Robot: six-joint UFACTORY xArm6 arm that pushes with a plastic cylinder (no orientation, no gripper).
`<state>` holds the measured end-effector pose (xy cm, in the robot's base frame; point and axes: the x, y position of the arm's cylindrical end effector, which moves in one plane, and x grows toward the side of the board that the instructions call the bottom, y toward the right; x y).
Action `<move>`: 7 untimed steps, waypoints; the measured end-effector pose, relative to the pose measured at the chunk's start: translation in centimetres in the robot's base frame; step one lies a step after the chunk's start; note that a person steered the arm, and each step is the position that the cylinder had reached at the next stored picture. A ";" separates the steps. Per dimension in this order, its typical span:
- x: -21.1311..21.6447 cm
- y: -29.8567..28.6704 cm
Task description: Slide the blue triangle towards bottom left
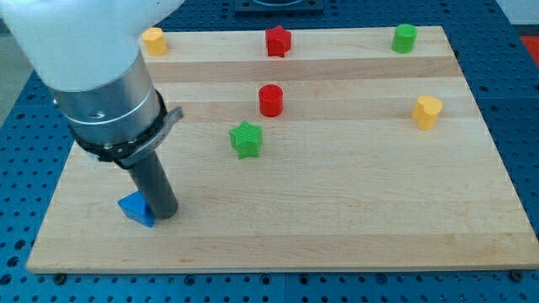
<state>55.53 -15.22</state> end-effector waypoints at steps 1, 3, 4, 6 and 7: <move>0.3 -1.3; 0.4 -3.1; 0.4 -3.5; 0.4 -4.3; 0.4 -4.3</move>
<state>55.97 -19.48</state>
